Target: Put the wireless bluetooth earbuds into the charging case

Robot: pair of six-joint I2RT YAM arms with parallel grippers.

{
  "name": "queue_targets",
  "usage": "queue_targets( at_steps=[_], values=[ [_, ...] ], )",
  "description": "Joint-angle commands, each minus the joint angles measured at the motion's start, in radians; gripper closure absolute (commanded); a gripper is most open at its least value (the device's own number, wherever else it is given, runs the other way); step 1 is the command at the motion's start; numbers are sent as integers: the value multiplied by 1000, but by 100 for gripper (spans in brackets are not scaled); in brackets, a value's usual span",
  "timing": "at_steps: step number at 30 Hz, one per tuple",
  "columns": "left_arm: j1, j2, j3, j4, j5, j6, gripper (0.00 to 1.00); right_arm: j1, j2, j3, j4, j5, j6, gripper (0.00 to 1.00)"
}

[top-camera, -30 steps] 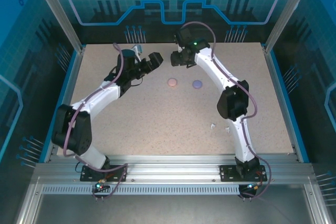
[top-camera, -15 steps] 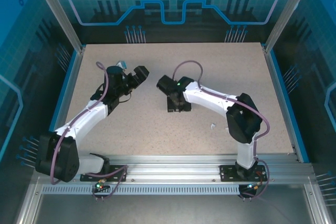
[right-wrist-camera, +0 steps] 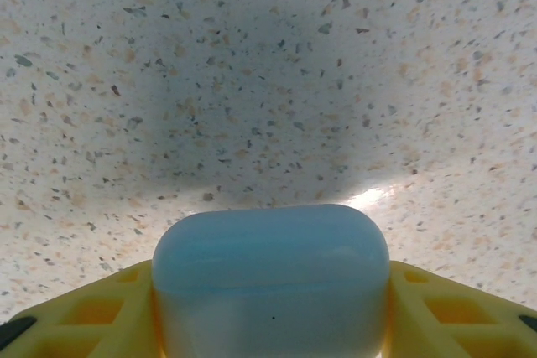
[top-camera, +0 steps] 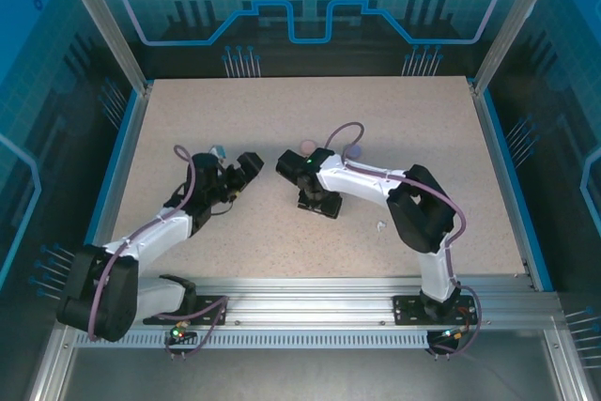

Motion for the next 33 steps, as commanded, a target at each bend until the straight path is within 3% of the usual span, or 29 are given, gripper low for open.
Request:
queue_targets(
  at_steps=[1,11,18,33],
  values=[
    [-8,-3,-80,185,82,-48,3,-34,36,30,12,-58,88,65],
    [-221,6,-200,404,-52,-6,7,-90,51,87,82,-151,135,65],
    [-278,142,-213,562,-77,12,9,-119,28,58,157,-219,160,65],
    [-364,456,-84,791,-104,9,30,-138,-5,32,206,-274,159,66]
  ],
)
